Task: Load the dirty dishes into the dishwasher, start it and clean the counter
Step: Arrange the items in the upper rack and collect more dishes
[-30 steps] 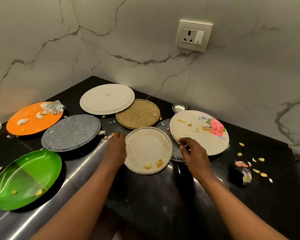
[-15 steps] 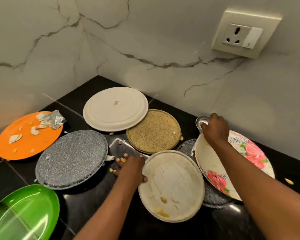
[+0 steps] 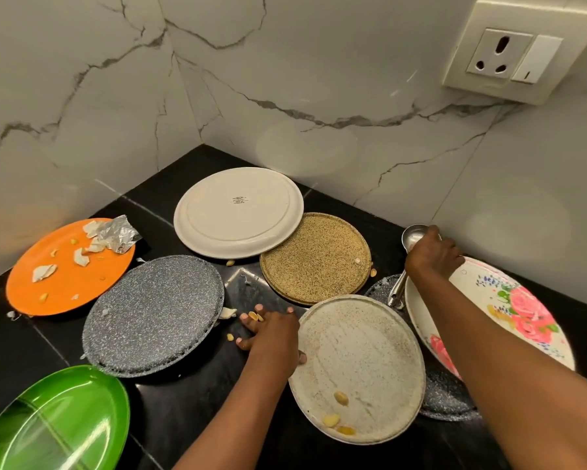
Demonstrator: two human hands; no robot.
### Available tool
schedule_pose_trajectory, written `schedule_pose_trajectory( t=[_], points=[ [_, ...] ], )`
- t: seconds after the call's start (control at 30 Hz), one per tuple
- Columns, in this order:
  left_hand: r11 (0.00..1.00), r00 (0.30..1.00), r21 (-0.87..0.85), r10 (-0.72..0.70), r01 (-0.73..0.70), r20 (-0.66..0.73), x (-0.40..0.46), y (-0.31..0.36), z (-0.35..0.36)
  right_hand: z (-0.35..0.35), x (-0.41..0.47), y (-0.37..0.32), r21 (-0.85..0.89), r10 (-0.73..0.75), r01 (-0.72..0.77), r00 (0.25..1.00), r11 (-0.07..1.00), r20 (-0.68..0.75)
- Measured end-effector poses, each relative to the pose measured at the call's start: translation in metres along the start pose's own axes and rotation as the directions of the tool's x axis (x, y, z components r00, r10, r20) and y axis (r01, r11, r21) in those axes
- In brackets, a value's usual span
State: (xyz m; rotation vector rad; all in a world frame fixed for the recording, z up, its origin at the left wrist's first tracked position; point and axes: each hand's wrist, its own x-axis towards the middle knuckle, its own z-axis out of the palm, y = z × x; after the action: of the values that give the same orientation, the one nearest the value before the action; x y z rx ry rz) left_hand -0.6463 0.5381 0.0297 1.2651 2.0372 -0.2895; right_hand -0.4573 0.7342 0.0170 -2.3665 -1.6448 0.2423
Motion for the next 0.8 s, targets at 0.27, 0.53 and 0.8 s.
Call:
schedule_pose_trajectory(
  t=[0.27,0.53,0.8],
  points=[
    [1.000,1.000,-0.026,-0.010,0.010,0.010,-0.001,0.002,-0.003,-0.006,0.006,-0.007,0.370,-0.094,0.108,0.994,0.923,-0.057],
    [0.997,0.997,-0.060,0.050,-0.053,-0.052,0.013,-0.008,0.006,-0.062,-0.027,-0.024,0.643,0.014,0.111,0.983,0.758,-0.186],
    [0.992,0.979,-0.047,0.107,-0.117,-0.174,0.017,-0.017,0.014,-0.085,-0.054,0.032,0.922,0.058,-0.333,0.943,0.198,0.328]
  ],
)
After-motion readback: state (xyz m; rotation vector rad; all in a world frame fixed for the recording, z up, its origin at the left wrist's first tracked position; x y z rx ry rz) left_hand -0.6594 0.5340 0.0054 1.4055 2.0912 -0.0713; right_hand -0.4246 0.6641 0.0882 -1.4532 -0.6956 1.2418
